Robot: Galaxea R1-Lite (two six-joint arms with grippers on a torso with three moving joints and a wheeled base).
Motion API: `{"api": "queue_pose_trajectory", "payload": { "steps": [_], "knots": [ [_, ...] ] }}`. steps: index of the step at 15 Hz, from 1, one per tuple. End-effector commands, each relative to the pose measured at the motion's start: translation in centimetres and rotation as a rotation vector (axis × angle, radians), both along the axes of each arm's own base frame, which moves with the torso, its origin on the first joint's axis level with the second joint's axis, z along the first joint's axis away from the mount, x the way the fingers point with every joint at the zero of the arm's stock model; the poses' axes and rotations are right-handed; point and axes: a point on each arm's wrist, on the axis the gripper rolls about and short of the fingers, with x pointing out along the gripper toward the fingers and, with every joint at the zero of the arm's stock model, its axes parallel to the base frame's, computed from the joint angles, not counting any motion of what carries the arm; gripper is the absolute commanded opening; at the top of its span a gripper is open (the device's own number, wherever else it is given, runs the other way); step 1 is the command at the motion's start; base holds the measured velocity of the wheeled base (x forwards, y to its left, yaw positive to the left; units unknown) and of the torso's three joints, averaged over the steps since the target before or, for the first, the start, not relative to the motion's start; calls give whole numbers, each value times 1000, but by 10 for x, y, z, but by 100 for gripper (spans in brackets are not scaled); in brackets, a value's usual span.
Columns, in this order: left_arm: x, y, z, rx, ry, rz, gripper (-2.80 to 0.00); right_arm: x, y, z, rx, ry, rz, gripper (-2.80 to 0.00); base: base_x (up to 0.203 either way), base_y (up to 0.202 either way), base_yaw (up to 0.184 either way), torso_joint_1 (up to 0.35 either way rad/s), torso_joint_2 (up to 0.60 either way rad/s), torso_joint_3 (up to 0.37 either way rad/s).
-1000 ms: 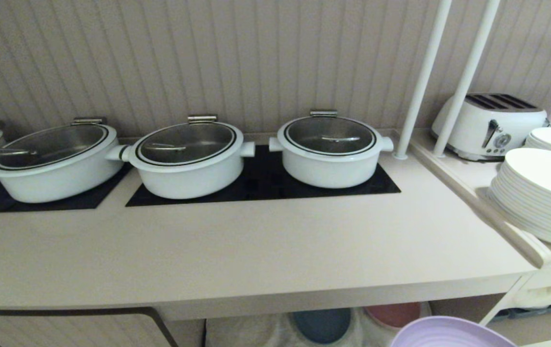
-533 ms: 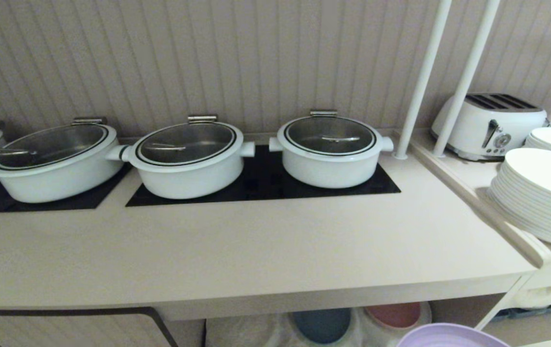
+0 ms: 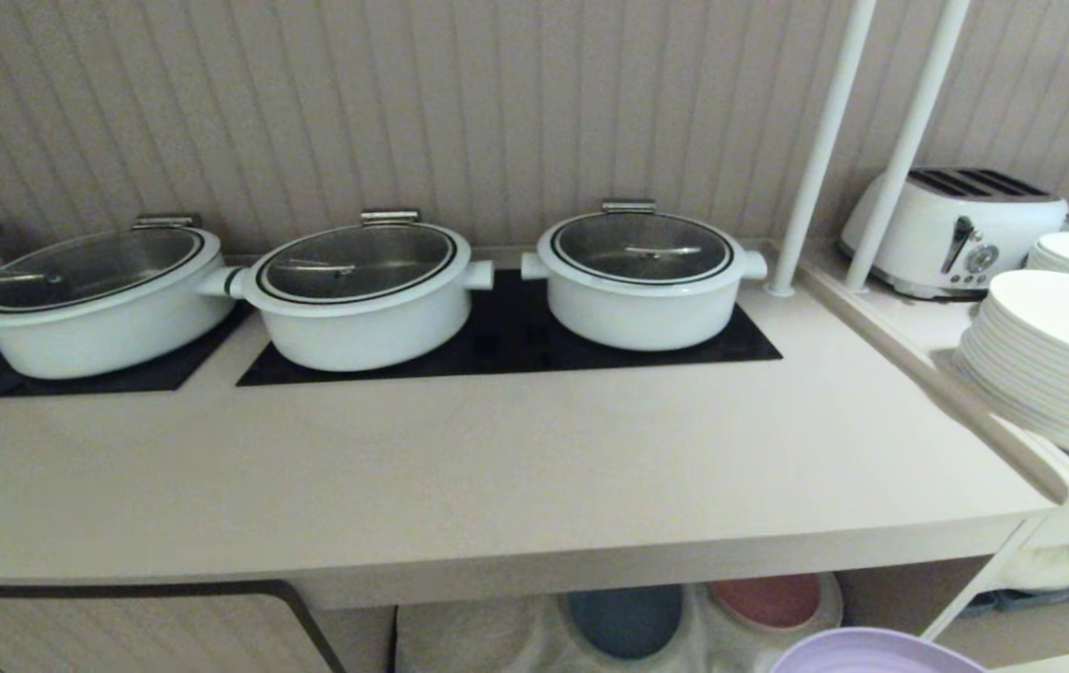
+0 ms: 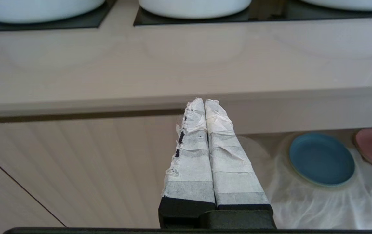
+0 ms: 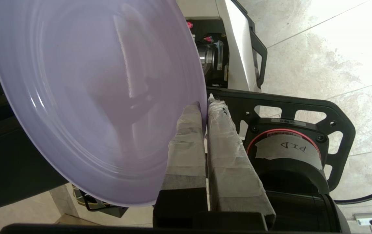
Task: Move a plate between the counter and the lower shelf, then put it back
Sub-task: Put the plate in the cupboard
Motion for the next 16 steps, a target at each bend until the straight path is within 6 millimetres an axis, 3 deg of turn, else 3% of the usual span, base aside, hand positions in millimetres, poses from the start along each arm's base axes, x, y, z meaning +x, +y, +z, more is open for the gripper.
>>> {"api": "queue_pose_trajectory", "payload": {
  "steps": [1,9,16],
  "knots": [
    [0,0,0,0,0,0,-280,0,0,0,2,4,0,-280,0,0,0,-166,334,159],
    [0,0,0,0,-1,0,-280,-1,0,-1,1,7,-2,-280,0,0,0,-175,356,179],
    [0,0,0,0,-1,0,-280,0,0,0,1,7,-2,-280,0,0,0,-266,538,267]
  ]
}}
